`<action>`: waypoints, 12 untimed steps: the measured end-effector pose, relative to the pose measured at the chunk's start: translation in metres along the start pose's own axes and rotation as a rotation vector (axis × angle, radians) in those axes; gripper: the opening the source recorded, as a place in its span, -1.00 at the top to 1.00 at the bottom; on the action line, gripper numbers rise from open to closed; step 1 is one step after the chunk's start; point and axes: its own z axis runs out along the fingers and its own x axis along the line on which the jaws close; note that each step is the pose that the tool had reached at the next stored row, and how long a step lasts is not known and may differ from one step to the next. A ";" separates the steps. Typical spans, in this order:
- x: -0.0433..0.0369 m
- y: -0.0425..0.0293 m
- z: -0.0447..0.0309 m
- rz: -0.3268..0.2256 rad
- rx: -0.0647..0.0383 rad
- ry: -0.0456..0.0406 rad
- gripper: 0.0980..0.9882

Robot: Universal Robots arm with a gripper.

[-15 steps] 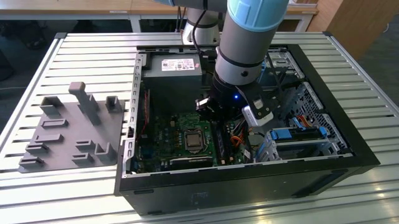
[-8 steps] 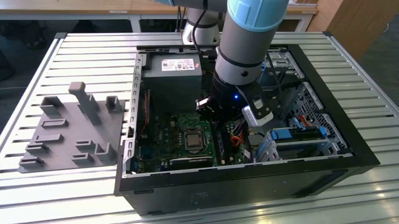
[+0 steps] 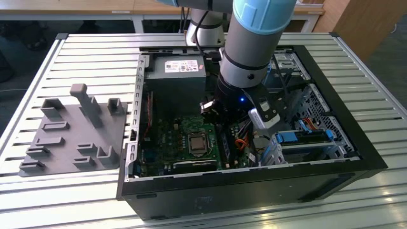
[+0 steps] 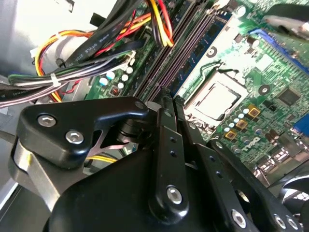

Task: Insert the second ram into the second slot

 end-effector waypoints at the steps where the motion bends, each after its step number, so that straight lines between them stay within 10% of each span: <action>1: 0.0000 0.0000 0.0001 0.000 -0.007 -0.0002 0.91; 12: 0.0000 -0.0041 0.0029 -0.001 -0.019 -0.0005 0.91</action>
